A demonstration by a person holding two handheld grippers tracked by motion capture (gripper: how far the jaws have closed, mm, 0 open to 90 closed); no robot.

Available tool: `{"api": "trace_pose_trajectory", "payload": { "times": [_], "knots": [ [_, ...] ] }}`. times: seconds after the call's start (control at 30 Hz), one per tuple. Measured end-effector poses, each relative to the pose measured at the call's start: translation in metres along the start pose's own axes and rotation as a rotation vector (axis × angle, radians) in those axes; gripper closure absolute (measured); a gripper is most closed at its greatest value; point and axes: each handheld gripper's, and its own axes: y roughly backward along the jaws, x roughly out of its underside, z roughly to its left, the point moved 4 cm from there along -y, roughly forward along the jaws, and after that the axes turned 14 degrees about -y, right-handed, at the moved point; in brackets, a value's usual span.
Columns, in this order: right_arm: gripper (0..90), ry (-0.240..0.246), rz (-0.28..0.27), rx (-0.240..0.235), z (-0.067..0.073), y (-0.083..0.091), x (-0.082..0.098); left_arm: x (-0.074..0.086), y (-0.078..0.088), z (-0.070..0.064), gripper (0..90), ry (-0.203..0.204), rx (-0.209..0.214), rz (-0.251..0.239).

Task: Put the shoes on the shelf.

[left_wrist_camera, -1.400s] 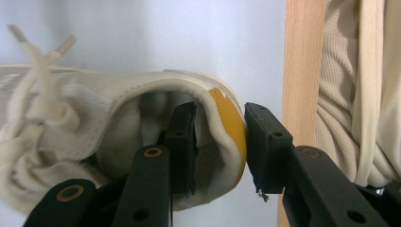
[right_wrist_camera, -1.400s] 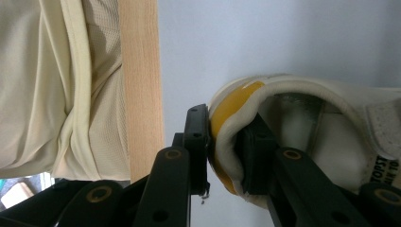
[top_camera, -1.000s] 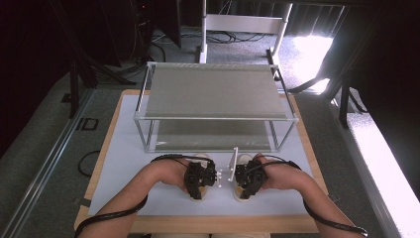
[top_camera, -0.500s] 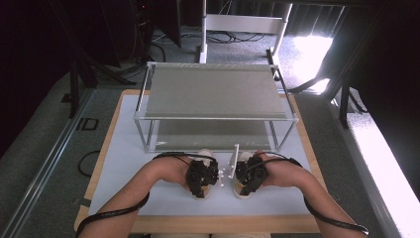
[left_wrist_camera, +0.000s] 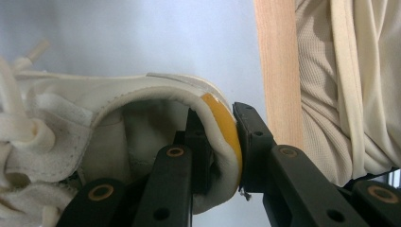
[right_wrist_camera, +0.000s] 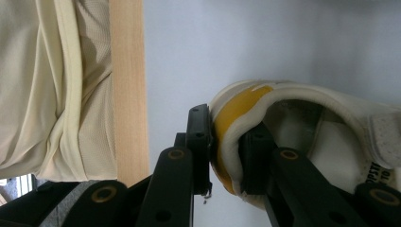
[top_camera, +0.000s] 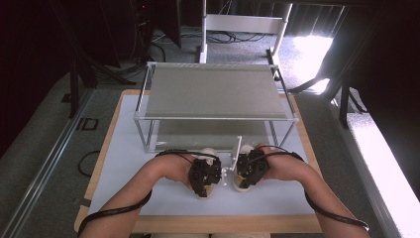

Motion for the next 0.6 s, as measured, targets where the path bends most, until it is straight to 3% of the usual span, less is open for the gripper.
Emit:
{"api": "trace_pose_trajectory", "payload": {
  "times": [0.03,0.13,0.17,0.2,0.23,0.3,0.4,0.5,0.53,0.6],
  "knots": [
    [77.3,0.001,0.001,0.002,-0.001,0.001,0.0,0.001,0.0,0.001,77.3,-0.004,0.014,-0.001],
    [77.1,0.01,0.0,0.021,-0.007,0.004,-0.003,0.002,0.0,0.002,77.3,0.005,-0.001,0.023],
    [77.1,0.0,-0.003,0.032,-0.008,0.005,-0.004,0.003,0.001,0.001,77.3,0.031,0.006,0.018],
    [77.2,0.002,-0.006,0.039,-0.01,0.006,-0.005,0.003,0.003,0.004,77.3,-0.003,-0.006,0.023],
    [77.1,0.003,-0.007,0.043,-0.012,0.008,-0.006,0.004,0.003,0.003,77.3,0.026,-0.005,0.015],
    [77.1,0.002,-0.02,0.039,-0.016,0.01,-0.009,0.006,0.006,0.008,77.2,0.01,-0.02,0.008],
    [77.1,-0.01,-0.03,0.044,-0.022,0.011,-0.011,0.008,0.006,0.012,77.3,0.028,-0.042,0.02],
    [76.8,-0.02,-0.028,0.054,-0.028,0.011,-0.013,0.009,0.005,0.015,77.3,0.053,-0.036,0.011],
    [76.8,-0.018,-0.034,0.059,-0.03,0.011,-0.014,0.01,0.004,0.019,77.3,0.011,-0.043,0.021],
    [76.6,-0.025,-0.034,0.061,-0.034,0.011,-0.015,0.01,0.002,0.02,77.3,0.03,-0.046,0.025]
  ]
}}
